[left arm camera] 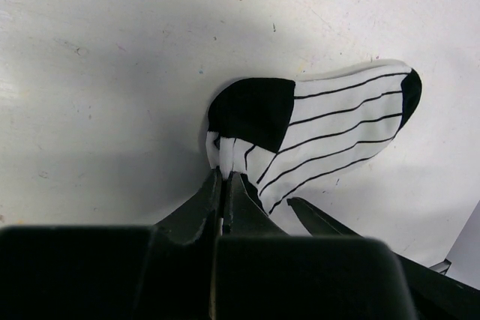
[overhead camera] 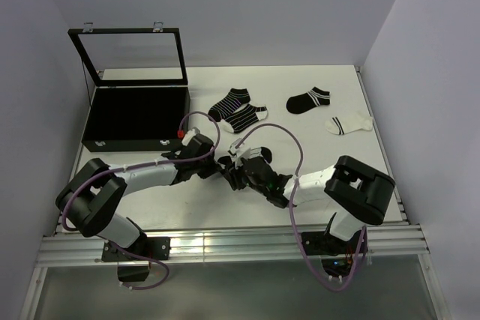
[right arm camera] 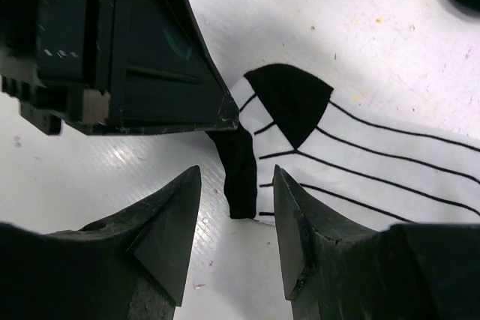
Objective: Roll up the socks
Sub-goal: Roll the sock at the center of the board.
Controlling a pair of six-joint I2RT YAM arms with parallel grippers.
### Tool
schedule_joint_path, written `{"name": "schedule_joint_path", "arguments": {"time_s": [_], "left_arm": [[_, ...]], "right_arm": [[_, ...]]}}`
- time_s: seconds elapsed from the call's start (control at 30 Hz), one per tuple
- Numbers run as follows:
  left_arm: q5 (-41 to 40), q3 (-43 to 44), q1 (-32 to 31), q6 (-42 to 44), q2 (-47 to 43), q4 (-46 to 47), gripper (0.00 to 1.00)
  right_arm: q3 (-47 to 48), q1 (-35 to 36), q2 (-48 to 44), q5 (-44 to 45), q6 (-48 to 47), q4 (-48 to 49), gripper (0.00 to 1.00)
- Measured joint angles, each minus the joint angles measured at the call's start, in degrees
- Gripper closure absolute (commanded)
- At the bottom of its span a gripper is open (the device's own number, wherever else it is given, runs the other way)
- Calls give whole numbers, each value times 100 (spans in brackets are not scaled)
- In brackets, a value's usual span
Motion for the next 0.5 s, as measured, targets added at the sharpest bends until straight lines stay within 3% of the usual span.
{"name": "schedule_joint_path", "arguments": {"time_s": [0.5], "left_arm": [[125,111,15,31,133,-101,100]], "right_arm": [[308,234,695,369,-199,-74,52]]}}
